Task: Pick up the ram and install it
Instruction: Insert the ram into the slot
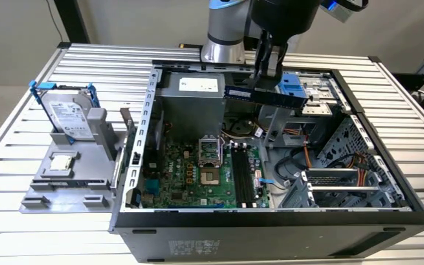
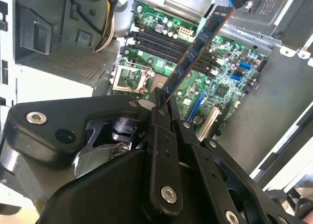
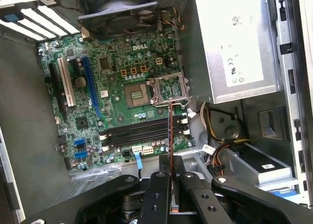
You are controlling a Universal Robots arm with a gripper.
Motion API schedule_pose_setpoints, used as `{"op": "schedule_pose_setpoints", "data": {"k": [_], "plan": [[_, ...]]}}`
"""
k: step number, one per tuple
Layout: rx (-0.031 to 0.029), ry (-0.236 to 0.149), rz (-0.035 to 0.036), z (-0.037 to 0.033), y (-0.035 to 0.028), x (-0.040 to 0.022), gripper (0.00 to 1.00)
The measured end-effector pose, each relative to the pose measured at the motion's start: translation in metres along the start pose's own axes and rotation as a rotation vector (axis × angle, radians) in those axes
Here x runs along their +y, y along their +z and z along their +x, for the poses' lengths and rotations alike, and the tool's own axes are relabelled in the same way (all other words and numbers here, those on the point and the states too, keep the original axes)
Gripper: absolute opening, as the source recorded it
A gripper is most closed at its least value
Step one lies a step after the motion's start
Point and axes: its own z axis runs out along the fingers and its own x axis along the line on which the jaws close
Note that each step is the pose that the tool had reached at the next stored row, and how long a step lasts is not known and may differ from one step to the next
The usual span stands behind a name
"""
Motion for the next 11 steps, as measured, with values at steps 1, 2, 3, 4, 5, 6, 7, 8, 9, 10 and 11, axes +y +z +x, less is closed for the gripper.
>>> {"op": "schedule_pose_setpoints", "data": {"k": [1, 2, 3, 4, 5, 6, 7, 8, 9, 10, 11], "plan": [[0.0000, 0.000, -0.0001, 0.0000, 0.0000, 0.0000, 0.00], [0.0000, 0.000, 0.0000, 0.0000, 0.0000, 0.0000, 0.00], [0.0000, 0.003, 0.0000, 0.0000, 0.0000, 0.0000, 0.00], [-0.0001, 0.011, 0.0003, 0.0000, 0.0000, 0.0000, 0.00], [-0.0002, 0.025, 0.0006, 0.0000, 0.0000, 0.0000, 0.00], [-0.0003, 0.041, 0.0010, 0.0000, 0.0000, 0.0000, 0.00], [-0.0004, 0.058, 0.0015, 0.0000, 0.0001, 0.0000, 0.00], [-0.0004, 0.076, 0.0020, 0.0000, 0.0001, 0.0000, 0.00], [-0.0007, 0.095, 0.0025, 0.0000, 0.0001, 0.0000, 0.00], [-0.0008, 0.113, 0.0030, 0.0001, 0.0002, 0.0000, 0.00], [-0.0011, 0.132, 0.0035, 0.0000, 0.0003, 0.0000, 0.00]]}}
